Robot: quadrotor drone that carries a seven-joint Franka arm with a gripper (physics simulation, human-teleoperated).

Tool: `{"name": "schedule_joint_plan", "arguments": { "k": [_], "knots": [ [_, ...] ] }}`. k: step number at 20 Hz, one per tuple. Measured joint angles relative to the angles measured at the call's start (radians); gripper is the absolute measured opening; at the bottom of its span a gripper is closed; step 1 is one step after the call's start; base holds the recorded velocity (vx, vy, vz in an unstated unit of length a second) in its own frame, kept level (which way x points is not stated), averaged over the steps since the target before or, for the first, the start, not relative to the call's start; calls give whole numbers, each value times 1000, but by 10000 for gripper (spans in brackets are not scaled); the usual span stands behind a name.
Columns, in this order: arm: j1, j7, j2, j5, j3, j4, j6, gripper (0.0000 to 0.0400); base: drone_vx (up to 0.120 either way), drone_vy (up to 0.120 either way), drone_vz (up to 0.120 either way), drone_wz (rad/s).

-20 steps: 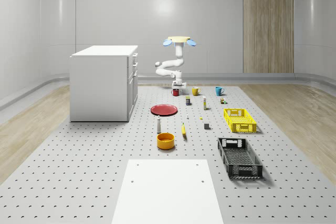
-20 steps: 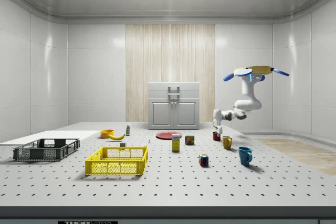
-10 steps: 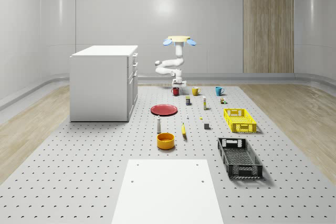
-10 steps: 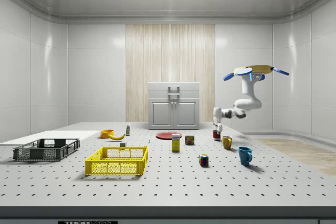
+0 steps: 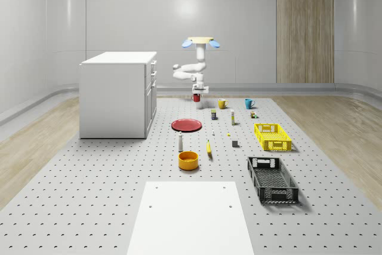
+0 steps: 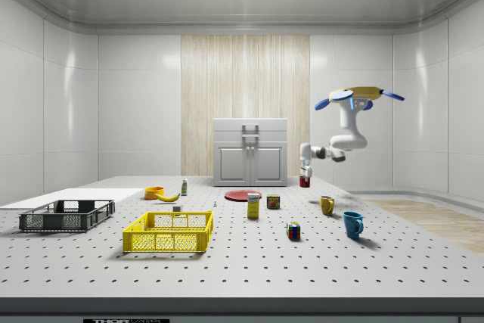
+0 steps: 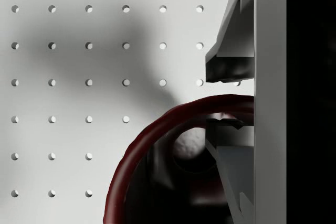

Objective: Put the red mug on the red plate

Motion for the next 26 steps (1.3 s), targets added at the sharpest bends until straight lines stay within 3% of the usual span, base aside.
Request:
{"name": "schedule_joint_plan", "arguments": {
  "k": [5,17,26],
  "knots": [
    [-4,4,-11,11,8,-1,8,100,120,-64,0,0],
    [-12,11,-36,25,14,0,30,100,120,-120,0,0],
    [-17,15,-52,32,16,1,45,100,120,-31,0,0]
  ]
}}
